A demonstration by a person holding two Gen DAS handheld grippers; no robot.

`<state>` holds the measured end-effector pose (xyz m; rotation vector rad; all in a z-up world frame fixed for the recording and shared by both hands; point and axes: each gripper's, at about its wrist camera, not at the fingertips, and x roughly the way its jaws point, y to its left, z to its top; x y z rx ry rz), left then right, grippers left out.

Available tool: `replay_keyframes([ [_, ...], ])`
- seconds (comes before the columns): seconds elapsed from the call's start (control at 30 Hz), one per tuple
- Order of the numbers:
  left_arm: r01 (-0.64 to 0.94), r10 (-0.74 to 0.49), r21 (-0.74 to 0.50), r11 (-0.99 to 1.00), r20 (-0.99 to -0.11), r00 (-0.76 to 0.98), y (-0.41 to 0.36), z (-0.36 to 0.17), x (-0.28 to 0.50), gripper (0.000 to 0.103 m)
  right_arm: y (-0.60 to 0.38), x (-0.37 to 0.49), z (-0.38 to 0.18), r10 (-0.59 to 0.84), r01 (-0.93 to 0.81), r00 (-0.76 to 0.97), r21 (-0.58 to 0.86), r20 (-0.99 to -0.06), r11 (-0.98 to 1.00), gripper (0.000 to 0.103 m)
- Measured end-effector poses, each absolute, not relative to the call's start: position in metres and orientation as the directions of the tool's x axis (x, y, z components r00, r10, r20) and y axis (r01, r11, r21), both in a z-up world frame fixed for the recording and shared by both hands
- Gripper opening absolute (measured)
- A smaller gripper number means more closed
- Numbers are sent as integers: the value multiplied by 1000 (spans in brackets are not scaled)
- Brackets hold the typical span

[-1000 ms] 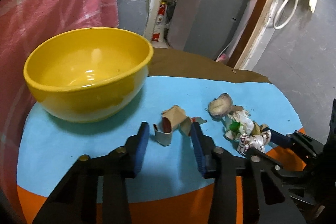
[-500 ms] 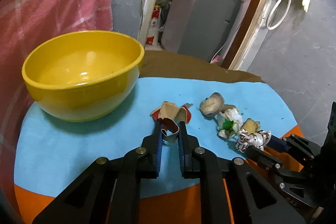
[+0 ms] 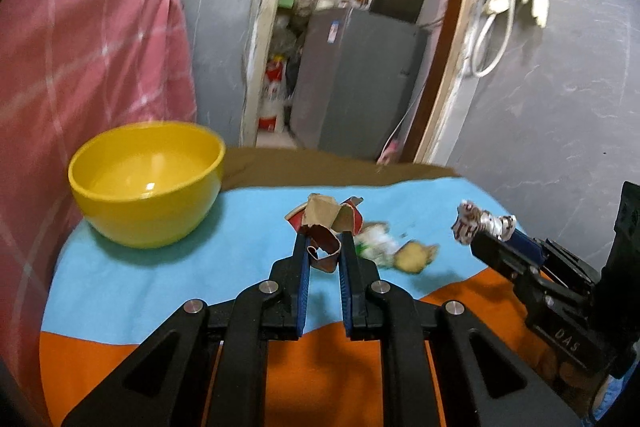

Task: Collect trash
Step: 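Carry both scraps over the blue bucket and open both grippers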

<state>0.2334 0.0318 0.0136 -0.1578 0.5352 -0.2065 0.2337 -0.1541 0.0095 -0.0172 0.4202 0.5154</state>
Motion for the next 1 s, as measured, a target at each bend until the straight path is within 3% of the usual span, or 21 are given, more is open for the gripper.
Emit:
replay_keyframes([
  [0.5,255,-281,-134,958,-232,931,-36,60,198,11,-207,183,63,300,-299,951,19,-68,954,62],
  [0.73,296,-313,-119,948,-174,934,-61,72,193,11,-234,170,72,217,-217,976,21,0,976,62],
  [1.0,363,-379,-117,925,-172,909,-94,78,200,11,-266,164,74,108,-109,994,35,25,993,62],
])
